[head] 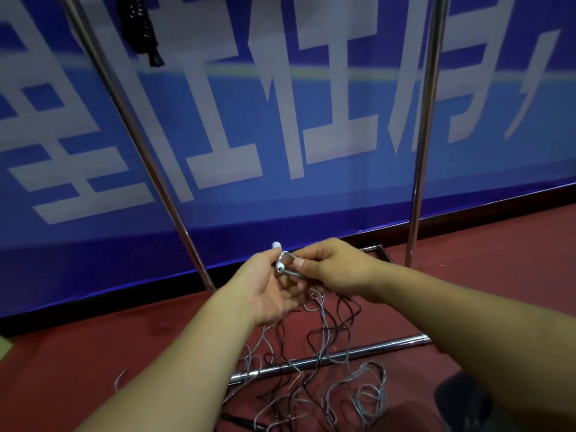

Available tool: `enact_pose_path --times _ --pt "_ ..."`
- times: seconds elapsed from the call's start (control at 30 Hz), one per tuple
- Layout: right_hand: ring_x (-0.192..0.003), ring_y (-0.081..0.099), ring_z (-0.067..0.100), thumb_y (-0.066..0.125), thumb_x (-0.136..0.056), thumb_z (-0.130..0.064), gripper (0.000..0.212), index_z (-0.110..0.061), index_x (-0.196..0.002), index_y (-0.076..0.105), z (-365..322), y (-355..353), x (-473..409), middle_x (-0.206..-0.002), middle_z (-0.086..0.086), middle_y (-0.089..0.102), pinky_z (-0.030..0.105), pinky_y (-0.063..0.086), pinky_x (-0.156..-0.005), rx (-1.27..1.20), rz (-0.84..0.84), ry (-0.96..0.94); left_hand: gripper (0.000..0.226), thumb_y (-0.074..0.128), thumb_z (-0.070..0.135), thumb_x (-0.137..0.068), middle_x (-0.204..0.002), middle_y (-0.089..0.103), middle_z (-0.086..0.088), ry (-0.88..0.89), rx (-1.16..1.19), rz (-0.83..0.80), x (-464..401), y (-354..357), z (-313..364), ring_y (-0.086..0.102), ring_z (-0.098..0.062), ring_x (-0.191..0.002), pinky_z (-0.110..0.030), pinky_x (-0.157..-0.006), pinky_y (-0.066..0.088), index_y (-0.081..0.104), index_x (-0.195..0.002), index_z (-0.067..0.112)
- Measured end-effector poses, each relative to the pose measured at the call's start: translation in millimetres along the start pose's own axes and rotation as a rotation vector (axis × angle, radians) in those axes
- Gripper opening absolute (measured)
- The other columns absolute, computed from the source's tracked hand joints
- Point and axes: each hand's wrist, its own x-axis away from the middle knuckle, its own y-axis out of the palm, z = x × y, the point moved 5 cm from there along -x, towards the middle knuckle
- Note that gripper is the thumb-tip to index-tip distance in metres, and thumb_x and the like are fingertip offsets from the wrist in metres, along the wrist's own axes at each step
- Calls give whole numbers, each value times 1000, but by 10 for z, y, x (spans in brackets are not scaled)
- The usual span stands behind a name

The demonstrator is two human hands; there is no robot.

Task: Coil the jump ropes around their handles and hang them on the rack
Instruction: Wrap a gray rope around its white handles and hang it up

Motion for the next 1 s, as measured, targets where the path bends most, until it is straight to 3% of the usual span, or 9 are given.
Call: enact_pose_path --times 0.1,0.27,0.43,0.6,0.7,0.8,0.9,1.0 --pt "-62 53 12 50 -105 -26 30 -11 -99 74 24 30 -10 -74 2 67 19 42 -55 49 -31 18 35 52 38 -102 -67 62 -9 63 26 42 -9 -14 51 59 -21 -61 -34 -67 51 62 -88 8" --pt "-51 51 7 46 -106 -29 30 -12 -94 67 108 23 -26 -79 4 69 18 38 -47 119 -48 117 12 47 15 -105 -97 75 -14 185 175 32 -16 -17 182 70 -26 -89 -39 -74 53 57 -105 8" --pt "-53 49 10 45 -106 -32 34 -10 -92 67 185 -52 -11 -65 0 56 24 41 -53 104 -112 212 13 47 9 -104 -88 76 -12 272 282 43 -13 -102 270 72 -26 -87 -40 -75 55 58 -111 11" --pt "-70 53 12 65 -96 -33 26 -7 -97 70 274 -192 -19 -77 1 59 27 47 -68 228 -151 169 15 41 4 -105 -108 64 -17 308 378 85 -16 -196 326 67 -29 -95 -42 -90 50 55 -107 5" --pt "-71 51 14 69 -94 -31 23 -8 -96 71 349 -288 3 -73 -2 57 31 45 -69 298 -172 180 16 38 1 -105 -105 61 -17 332 439 103 -5 -255 364 63 -30 -100 -43 -93 47 54 -104 2" --pt "-68 51 16 75 -87 -35 20 -17 -83 72 399 -388 -2 -68 -4 58 34 42 -65 387 -156 170 17 38 0 -105 -100 61 -15 358 446 132 -5 -312 371 63 -24 -89 -41 -88 48 50 -118 2" --pt "-66 51 18 77 -85 -37 27 -12 -79 69 480 -460 -5 -71 4 59 35 43 -63 451 -145 195 22 40 -2 -104 -95 60 -13 400 273 243 -49 -452 368 61 -20 -80 -37 -75 52 48 -123 2" --pt "-64 54 15 72 -89 -44 32 -16 -73 64 579 -546 15 -69 2 61 31 47 -64 505 -111 232 25 50 -4 -99 -92 64 -12 503 -280 392 11 -607 422 63 -17 -70 -29 -64 55 55 -122 3"
